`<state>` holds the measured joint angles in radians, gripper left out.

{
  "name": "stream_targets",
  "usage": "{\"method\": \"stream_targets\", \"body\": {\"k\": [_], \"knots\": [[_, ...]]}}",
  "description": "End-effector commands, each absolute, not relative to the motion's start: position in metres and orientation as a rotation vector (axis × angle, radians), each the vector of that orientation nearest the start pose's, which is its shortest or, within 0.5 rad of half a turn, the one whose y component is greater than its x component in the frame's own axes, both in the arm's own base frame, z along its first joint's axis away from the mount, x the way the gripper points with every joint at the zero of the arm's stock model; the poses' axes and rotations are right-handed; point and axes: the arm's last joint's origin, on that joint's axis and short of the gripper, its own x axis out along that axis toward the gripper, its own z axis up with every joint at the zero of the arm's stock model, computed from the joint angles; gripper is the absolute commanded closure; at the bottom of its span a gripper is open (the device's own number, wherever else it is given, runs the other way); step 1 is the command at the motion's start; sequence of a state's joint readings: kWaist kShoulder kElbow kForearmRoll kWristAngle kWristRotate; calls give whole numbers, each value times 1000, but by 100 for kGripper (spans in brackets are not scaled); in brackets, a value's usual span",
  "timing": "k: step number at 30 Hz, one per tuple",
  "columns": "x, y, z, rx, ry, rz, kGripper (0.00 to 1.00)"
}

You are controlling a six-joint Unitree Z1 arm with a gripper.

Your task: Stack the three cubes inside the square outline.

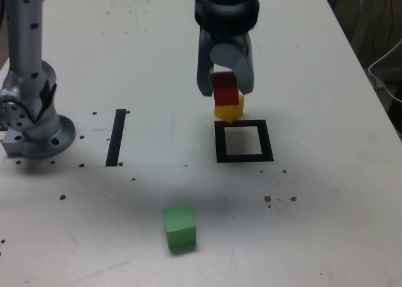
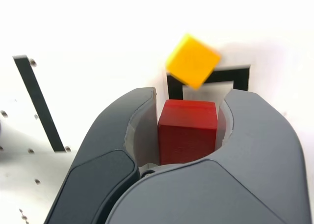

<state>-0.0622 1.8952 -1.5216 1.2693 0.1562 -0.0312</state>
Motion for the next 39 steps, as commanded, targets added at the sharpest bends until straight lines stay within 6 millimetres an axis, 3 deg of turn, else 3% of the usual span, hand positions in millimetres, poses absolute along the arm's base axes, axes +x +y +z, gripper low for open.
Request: {"method": "stream_targets", "body": {"k": [1,22,39], "knots": [[328,-16,290,141,1629,98,81],[352,-34,240,61,1688,124,81],[363,-37,224,68,1696,123,81]]}}
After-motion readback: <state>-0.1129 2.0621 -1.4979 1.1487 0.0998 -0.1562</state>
